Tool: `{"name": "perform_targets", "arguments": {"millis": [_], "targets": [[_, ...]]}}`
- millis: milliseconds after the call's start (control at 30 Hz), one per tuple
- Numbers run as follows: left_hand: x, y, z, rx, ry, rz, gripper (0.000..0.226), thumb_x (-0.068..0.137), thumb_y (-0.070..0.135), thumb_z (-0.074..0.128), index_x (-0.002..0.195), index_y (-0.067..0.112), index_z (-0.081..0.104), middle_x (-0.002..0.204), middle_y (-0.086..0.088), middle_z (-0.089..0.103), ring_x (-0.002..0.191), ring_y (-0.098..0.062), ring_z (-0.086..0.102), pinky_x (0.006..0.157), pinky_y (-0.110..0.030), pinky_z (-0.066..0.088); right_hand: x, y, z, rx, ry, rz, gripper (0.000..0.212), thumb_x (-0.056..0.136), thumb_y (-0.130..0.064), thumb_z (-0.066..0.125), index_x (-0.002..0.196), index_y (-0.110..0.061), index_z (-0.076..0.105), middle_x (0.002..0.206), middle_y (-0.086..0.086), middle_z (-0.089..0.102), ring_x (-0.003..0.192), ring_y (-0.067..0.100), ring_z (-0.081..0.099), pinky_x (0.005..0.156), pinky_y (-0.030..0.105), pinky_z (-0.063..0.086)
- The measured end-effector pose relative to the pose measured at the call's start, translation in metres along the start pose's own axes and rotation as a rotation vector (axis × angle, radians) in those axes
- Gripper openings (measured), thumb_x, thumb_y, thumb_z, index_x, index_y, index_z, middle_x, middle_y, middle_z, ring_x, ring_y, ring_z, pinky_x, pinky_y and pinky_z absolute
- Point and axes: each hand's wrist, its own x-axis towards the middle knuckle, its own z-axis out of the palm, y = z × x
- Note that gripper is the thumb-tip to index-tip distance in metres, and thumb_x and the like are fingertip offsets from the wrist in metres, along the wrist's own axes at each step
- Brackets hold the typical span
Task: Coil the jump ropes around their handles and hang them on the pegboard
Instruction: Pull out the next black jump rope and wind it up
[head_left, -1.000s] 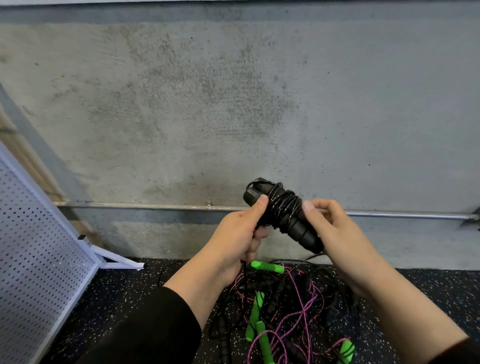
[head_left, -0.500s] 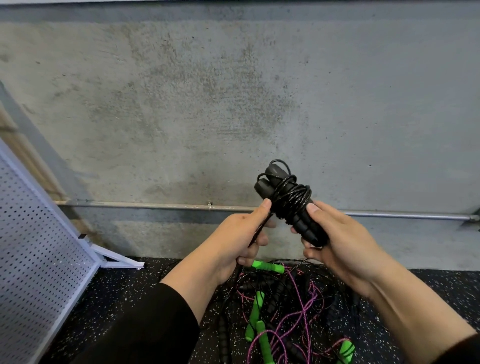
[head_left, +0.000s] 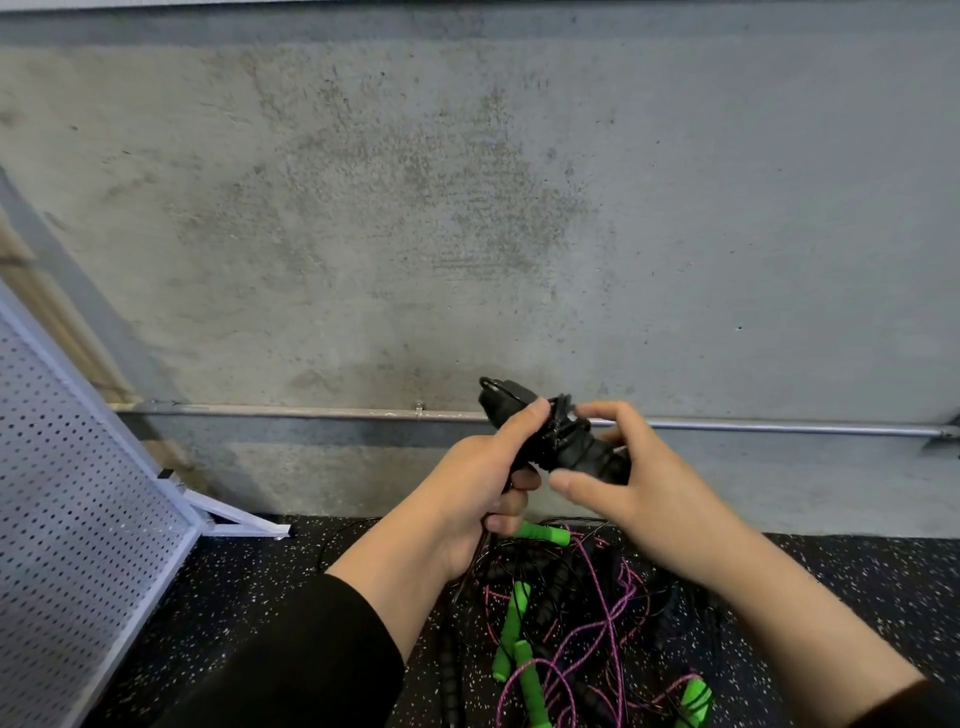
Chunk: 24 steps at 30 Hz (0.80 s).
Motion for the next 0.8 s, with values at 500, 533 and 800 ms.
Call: {"name": "perform_targets", "arguments": {"millis": [500,533,800], "targets": [[0.000,-0.003,0.005,0.010,-0.119,0.049,0.033,0.089,0.043,0.073,0.096,0.013,0.060,0.075,0.001,0.050,0.050,-0.008,0.036,0.043,-0.021,0.034,-0.002,-0.003,-0.003,-0.100,0.169,0.051,0.094,0.066,-0.062,0.081,0.147,-0.046,0.036,0.115,-0.016,0.067,0.107,0.009,0.063,0.091,0.032,0.050],[0.000,-0.003,0.004,0.007,-0.128,0.047,0.028,0.091,0.039,0.072,0.094,0.013,0.062,0.074,0.002,0.050,0.050,-0.008,0.035,0.044,-0.021,0.034,-0.003,-0.004,-0.003,-0.149,0.160,0.042,0.095,0.068,-0.060,0.081,0.148,-0.046,0.033,0.115,-0.016,0.065,0.108,0.010,0.061,0.091,0.031,0.049],[-0.005,-0.003,-0.002,0.064,-0.238,0.018,0.022,0.091,0.037,0.069,0.091,0.019,0.057,0.068,0.005,0.035,0.052,-0.005,0.025,0.046,-0.019,0.027,-0.003,-0.002,-0.015,0.184,-0.035,0.040,0.066,0.067,-0.073,0.064,0.121,-0.046,0.039,0.104,-0.011,0.073,0.084,0.015,0.072,0.082,0.049,0.059]]}}
